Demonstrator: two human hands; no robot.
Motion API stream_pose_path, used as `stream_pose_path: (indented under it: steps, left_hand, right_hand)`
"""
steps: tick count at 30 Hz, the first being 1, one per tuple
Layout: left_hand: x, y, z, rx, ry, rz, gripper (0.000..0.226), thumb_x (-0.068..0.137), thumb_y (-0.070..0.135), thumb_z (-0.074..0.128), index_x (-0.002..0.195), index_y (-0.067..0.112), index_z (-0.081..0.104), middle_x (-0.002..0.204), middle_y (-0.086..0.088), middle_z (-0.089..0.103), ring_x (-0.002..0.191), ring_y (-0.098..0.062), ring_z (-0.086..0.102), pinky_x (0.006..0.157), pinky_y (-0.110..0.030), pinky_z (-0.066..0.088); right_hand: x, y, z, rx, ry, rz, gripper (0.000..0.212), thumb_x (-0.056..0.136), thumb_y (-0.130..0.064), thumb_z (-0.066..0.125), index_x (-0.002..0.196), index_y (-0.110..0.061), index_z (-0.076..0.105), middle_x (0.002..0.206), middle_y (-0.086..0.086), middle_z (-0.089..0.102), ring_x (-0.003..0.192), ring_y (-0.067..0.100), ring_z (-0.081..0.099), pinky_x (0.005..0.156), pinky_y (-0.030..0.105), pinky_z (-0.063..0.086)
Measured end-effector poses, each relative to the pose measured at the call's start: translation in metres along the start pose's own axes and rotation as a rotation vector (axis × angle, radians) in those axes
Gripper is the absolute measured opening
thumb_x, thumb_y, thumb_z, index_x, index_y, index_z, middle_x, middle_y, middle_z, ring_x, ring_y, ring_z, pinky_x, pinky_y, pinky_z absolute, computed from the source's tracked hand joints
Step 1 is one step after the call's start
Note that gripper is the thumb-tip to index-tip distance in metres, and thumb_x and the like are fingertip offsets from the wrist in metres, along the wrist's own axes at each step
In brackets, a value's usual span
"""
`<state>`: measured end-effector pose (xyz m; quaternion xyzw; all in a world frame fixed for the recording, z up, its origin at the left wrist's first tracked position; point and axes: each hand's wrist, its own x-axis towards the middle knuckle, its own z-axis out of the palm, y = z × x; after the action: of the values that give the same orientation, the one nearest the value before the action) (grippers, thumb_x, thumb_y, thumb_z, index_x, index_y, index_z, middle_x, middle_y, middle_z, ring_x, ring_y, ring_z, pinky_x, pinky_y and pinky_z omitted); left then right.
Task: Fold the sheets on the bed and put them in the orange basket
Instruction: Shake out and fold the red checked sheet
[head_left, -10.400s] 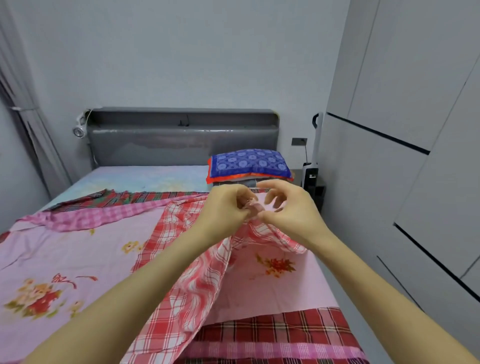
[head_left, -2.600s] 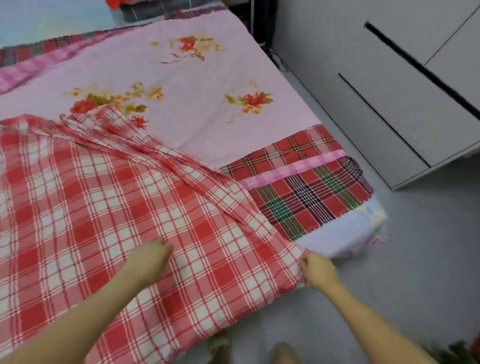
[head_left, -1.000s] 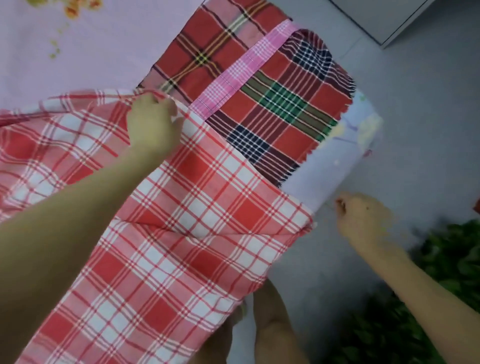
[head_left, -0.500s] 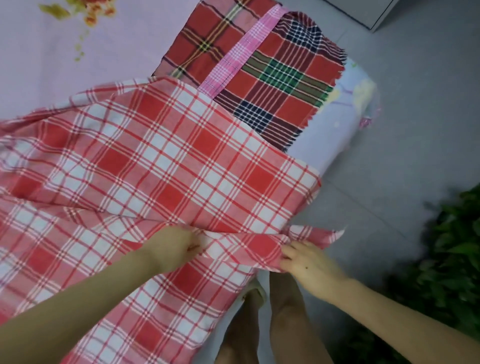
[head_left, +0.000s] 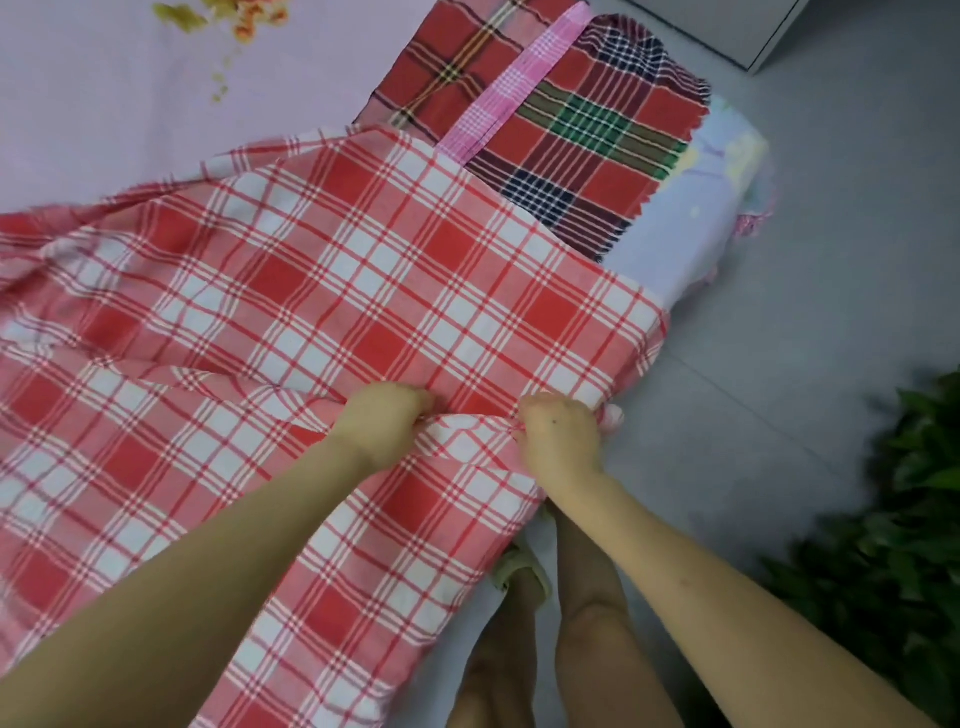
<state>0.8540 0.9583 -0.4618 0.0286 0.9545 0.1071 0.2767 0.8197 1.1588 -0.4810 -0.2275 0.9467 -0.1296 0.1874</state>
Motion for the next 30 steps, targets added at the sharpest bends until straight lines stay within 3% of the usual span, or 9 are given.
stream_pose_path:
  steps: [4,8,13,16,19,21,23,26,30]
  left_hand:
    - [-0.057,-0.006,0.011,-0.042,0.222,0.229,0.018,0.074,0.024,0.05,0.065,0.012,0.059,0.06,-0.002,0.058,0.05,-0.025,0.06,0.042,-0.024,0.044]
    - [-0.117,-0.012,0.052,0.018,-0.01,0.217,0.012,0.073,0.023,0.057,0.073,0.021,0.068,0.077,0.004,0.067,0.063,-0.017,0.066,0.048,-0.024,0.053]
    - [-0.117,-0.012,0.059,-0.032,0.175,0.037,0.016,0.075,0.021,0.055,0.076,0.014,0.069,0.072,-0.002,0.062,0.062,-0.025,0.06,0.052,-0.029,0.05]
    - [-0.088,-0.007,0.05,-0.05,0.214,-0.057,0.023,0.069,0.015,0.077,0.091,0.011,0.07,0.083,-0.007,0.066,0.074,-0.03,0.061,0.063,-0.038,0.052]
    - [-0.059,0.008,0.04,-0.109,0.099,0.038,0.036,0.071,0.025,0.078,0.104,0.016,0.069,0.093,-0.005,0.067,0.084,-0.029,0.061,0.073,-0.038,0.049]
    - [-0.044,0.018,0.036,-0.186,-0.016,0.073,0.036,0.082,0.031,0.068,0.116,0.02,0.063,0.107,-0.001,0.063,0.099,-0.025,0.056,0.085,-0.033,0.043]
    - [-0.033,0.03,0.032,-0.246,-0.119,0.124,0.037,0.086,0.031,0.064,0.122,0.024,0.06,0.115,0.003,0.06,0.106,-0.018,0.052,0.09,-0.03,0.041]
    - [-0.023,0.052,0.016,-0.478,-0.278,0.225,0.044,0.077,0.007,0.064,0.118,0.023,0.064,0.112,0.006,0.062,0.098,-0.007,0.052,0.089,-0.026,0.042]
    - [-0.012,0.06,-0.018,-0.667,-0.503,0.224,0.02,0.075,0.004,0.069,0.079,0.024,0.067,0.074,0.013,0.062,0.066,0.003,0.052,0.074,-0.022,0.043]
  right_hand:
    - [-0.061,0.0,0.016,0.149,0.182,-0.313,0.026,0.052,0.008,0.071,0.066,-0.01,0.06,0.064,0.003,0.058,0.057,0.021,0.055,0.053,0.025,0.04]
    - [-0.106,0.01,0.047,0.114,-0.045,-0.397,0.031,0.045,0.002,0.081,0.065,-0.015,0.064,0.071,-0.003,0.059,0.066,0.017,0.056,0.055,0.024,0.046]
    - [-0.1,-0.009,0.048,0.179,0.095,-0.057,0.018,0.066,-0.007,0.077,0.073,-0.014,0.062,0.076,0.0,0.06,0.07,0.02,0.056,0.061,0.033,0.052]
    - [-0.084,-0.018,0.04,0.29,0.08,0.282,0.023,0.077,-0.023,0.072,0.094,-0.013,0.059,0.091,-0.001,0.059,0.085,0.019,0.055,0.073,0.033,0.05]
    - [-0.074,-0.019,0.041,0.629,-0.223,0.661,0.014,0.08,-0.023,0.069,0.078,-0.016,0.058,0.08,-0.003,0.058,0.08,0.022,0.06,0.067,0.028,0.048]
    - [-0.076,-0.016,0.041,0.705,-0.253,0.724,0.01,0.08,-0.022,0.07,0.082,-0.013,0.065,0.085,0.0,0.064,0.085,0.023,0.062,0.071,0.029,0.049]
    - [-0.081,-0.018,0.028,0.721,-0.18,0.653,0.013,0.082,-0.021,0.07,0.091,-0.013,0.068,0.087,-0.003,0.064,0.086,0.02,0.062,0.075,0.031,0.05]
    - [-0.088,-0.021,0.001,0.786,-0.132,0.463,0.005,0.083,-0.021,0.068,0.082,-0.019,0.064,0.079,-0.008,0.062,0.08,0.014,0.061,0.072,0.031,0.051]
    - [-0.096,-0.022,-0.023,0.845,-0.156,0.361,0.007,0.091,-0.031,0.058,0.086,-0.026,0.056,0.084,-0.004,0.061,0.079,0.011,0.06,0.062,0.022,0.049]
